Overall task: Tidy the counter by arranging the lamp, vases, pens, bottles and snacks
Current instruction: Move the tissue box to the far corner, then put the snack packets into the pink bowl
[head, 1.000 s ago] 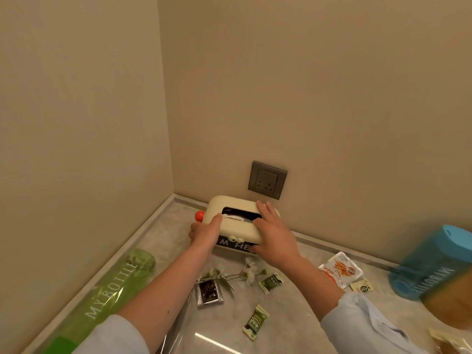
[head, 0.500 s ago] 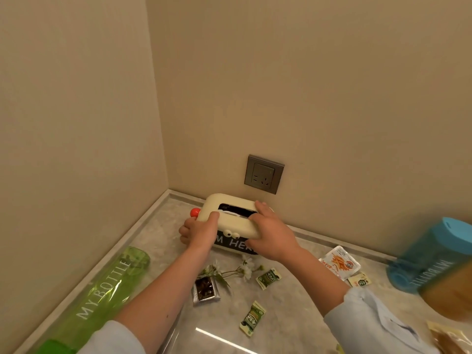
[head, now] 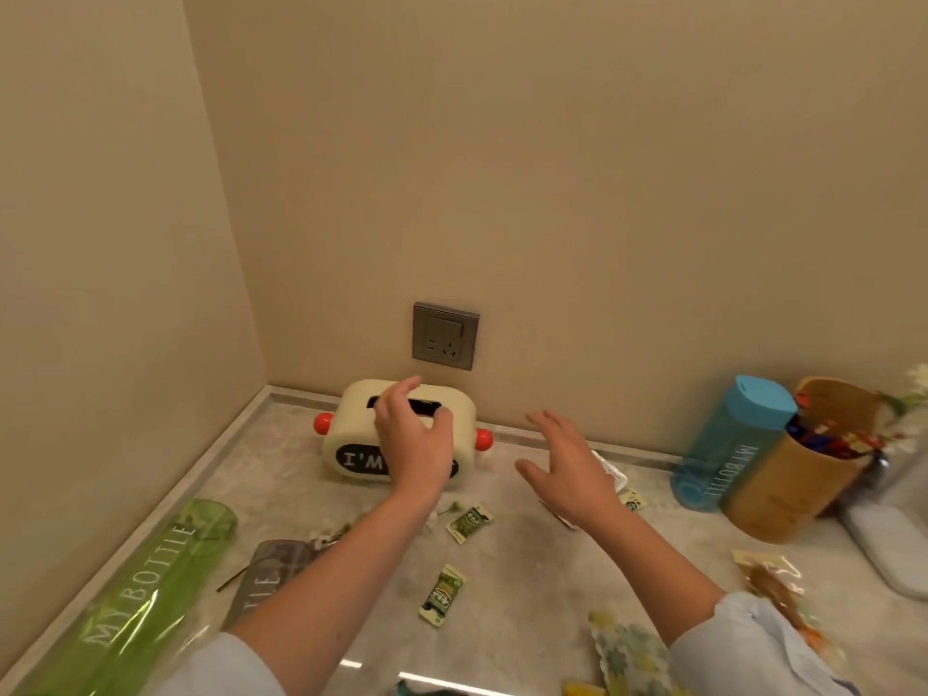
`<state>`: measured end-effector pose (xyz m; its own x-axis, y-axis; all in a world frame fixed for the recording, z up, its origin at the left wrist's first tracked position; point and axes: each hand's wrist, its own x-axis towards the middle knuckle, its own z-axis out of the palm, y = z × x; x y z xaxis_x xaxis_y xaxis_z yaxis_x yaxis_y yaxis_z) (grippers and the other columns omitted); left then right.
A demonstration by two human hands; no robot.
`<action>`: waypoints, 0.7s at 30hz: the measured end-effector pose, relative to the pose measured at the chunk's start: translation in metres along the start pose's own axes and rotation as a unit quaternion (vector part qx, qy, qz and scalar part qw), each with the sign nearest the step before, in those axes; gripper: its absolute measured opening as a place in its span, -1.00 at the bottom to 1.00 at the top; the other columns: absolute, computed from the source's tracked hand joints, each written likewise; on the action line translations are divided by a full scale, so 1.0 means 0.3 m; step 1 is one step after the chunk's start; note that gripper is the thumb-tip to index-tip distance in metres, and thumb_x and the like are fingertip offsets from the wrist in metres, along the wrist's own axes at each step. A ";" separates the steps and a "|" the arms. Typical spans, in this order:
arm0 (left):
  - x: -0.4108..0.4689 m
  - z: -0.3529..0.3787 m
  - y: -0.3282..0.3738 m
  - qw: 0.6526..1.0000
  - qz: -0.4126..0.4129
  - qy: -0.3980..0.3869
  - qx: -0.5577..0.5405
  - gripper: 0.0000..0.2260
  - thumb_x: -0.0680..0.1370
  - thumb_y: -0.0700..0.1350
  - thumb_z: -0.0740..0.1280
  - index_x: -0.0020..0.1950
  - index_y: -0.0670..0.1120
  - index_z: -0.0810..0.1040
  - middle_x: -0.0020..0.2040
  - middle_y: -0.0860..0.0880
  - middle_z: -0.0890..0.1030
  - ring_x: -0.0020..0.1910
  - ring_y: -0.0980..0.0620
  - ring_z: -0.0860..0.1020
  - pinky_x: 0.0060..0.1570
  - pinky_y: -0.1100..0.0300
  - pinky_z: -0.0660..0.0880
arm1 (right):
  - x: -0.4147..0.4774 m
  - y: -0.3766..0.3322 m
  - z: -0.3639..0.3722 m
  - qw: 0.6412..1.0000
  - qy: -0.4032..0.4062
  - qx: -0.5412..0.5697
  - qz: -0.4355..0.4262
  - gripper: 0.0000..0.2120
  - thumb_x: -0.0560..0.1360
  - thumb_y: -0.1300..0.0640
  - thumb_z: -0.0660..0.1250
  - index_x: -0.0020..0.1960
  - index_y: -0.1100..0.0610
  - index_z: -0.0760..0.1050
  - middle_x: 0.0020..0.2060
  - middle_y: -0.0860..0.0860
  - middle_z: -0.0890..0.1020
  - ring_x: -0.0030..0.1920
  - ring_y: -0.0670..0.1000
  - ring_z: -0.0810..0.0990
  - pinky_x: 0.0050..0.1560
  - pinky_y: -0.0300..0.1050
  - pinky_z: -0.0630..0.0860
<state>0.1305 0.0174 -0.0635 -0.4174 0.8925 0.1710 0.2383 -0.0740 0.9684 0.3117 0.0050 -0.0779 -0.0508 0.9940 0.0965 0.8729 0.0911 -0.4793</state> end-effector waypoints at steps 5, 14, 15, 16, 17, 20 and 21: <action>-0.134 0.141 -0.009 0.977 0.010 -0.213 -0.019 -0.77 0.55 -0.25 0.28 0.11 0.05 0.48 0.15 0.04 0.53 0.13 0.10 0.51 0.11 0.26 0.42 | -0.104 0.150 -0.064 0.993 -0.001 0.019 0.113 -0.43 0.52 0.00 0.34 0.48 0.06 0.29 0.44 0.05 0.38 0.43 0.06 0.33 0.39 -0.07 0.28; -0.250 0.372 -0.074 0.929 -0.029 -0.349 0.121 -0.70 0.52 -0.13 0.35 0.25 0.02 0.47 0.25 0.07 0.53 0.19 0.11 0.49 0.19 0.19 0.43 | -0.135 0.358 -0.077 0.975 -0.023 0.055 0.215 -0.50 0.54 0.04 0.33 0.42 0.13 0.32 0.36 0.09 0.44 0.39 0.12 0.38 0.29 -0.06 0.34; -0.246 0.394 -0.081 0.925 -0.027 -0.349 0.147 -0.65 0.51 -0.10 0.35 0.29 0.02 0.46 0.27 0.08 0.52 0.23 0.09 0.48 0.21 0.16 0.43 | -0.125 0.376 -0.072 0.974 -0.029 0.041 0.223 -0.46 0.56 0.02 0.30 0.47 0.13 0.26 0.42 0.09 0.39 0.42 0.12 0.35 0.33 -0.04 0.32; -0.243 0.416 -0.085 0.922 -0.026 -0.347 0.168 -0.61 0.49 -0.09 0.36 0.32 0.03 0.45 0.28 0.07 0.52 0.25 0.07 0.48 0.22 0.12 0.44 | -0.113 0.397 -0.062 0.973 -0.036 0.025 0.229 -0.43 0.57 -0.01 0.26 0.51 0.13 0.20 0.45 0.09 0.35 0.44 0.12 0.31 0.36 -0.01 0.31; -0.240 0.440 -0.090 0.921 -0.023 -0.343 0.184 -0.58 0.47 -0.07 0.38 0.33 0.03 0.44 0.28 0.06 0.53 0.26 0.04 0.49 0.22 0.09 0.45 | -0.103 0.414 -0.052 0.973 -0.040 0.008 0.228 -0.42 0.58 -0.02 0.24 0.53 0.12 0.16 0.47 0.09 0.32 0.45 0.12 0.29 0.37 0.00 0.30; -0.243 0.502 -0.113 0.915 -0.009 -0.333 0.226 -0.49 0.45 -0.04 0.40 0.39 0.01 0.39 0.29 0.03 0.53 0.29 -0.01 0.47 0.23 0.05 0.46 | -0.083 0.455 -0.021 0.975 -0.035 -0.022 0.219 -0.46 0.57 -0.04 0.21 0.50 0.09 0.22 0.41 0.07 0.33 0.41 0.10 0.28 0.35 -0.02 0.32; -0.246 0.517 -0.124 0.911 0.002 -0.329 0.250 -0.48 0.45 -0.04 0.39 0.41 0.01 0.37 0.30 0.03 0.52 0.30 -0.02 0.44 0.23 0.06 0.45 | -0.077 0.467 -0.013 0.977 -0.027 -0.024 0.212 -0.48 0.55 -0.03 0.23 0.47 0.08 0.28 0.37 0.05 0.34 0.38 0.08 0.29 0.33 -0.05 0.34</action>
<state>0.2885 0.0233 -0.1403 0.1612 0.9781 -0.1316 0.6769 -0.0125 0.7360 0.4370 -0.0055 -0.1439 0.2959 0.9438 -0.1476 0.8430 -0.3306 -0.4242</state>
